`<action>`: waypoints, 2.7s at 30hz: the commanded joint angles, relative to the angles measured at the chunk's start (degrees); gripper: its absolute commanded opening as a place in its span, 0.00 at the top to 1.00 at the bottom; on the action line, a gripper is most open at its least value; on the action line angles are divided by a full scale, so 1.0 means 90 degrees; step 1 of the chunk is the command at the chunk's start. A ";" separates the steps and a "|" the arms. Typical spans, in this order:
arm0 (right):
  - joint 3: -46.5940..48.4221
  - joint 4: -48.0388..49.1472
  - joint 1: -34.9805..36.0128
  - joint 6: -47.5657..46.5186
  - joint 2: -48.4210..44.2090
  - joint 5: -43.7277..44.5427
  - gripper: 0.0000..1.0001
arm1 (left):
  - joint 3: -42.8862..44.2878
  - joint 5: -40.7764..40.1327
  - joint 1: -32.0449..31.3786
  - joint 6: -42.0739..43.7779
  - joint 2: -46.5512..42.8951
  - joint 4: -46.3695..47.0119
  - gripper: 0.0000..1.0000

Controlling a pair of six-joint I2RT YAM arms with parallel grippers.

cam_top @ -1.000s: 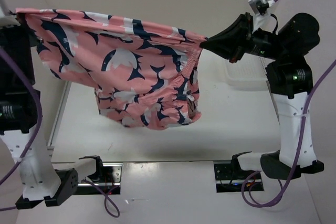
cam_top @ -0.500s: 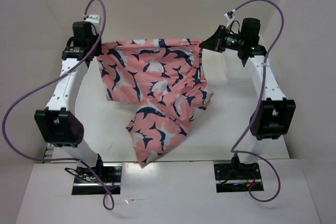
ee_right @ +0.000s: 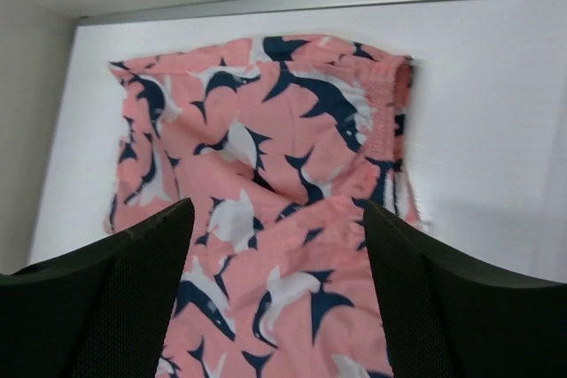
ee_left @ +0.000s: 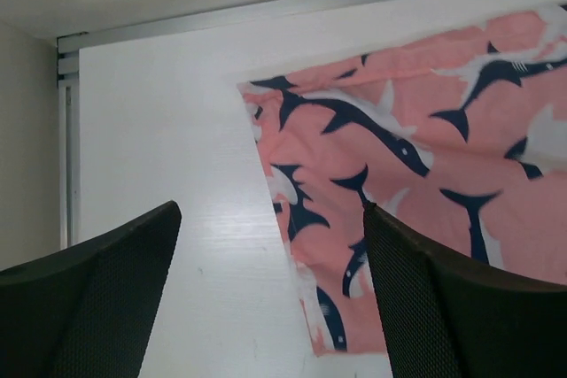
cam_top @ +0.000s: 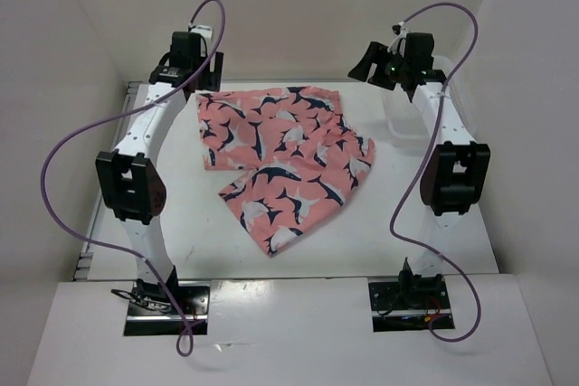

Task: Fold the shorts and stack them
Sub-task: Flatten the shorts out

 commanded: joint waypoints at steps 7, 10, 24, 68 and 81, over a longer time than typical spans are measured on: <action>-0.2502 -0.0654 0.0728 -0.1493 -0.2245 0.2233 0.66 | -0.3499 0.1188 -0.1425 0.0021 -0.2118 -0.1890 0.28; -0.3333 -0.0654 0.0875 -0.1494 -0.2490 0.2722 0.65 | -0.4283 0.1248 -0.1534 0.0021 -0.1787 -0.1823 0.27; -0.4370 -0.0126 0.1276 -0.1924 -0.1895 0.3651 0.38 | -0.4664 0.0787 -0.1534 0.0021 -0.1103 -0.0855 0.16; -0.3257 0.0157 0.1500 -0.0049 -0.1534 -0.0334 0.46 | -0.2974 0.0192 -0.0245 0.0021 -0.1442 -0.0913 0.34; -0.3294 -0.0195 0.1500 -0.1493 -0.1708 0.1962 0.38 | -0.5972 0.0623 -0.2276 0.0021 -0.3688 -0.1930 0.34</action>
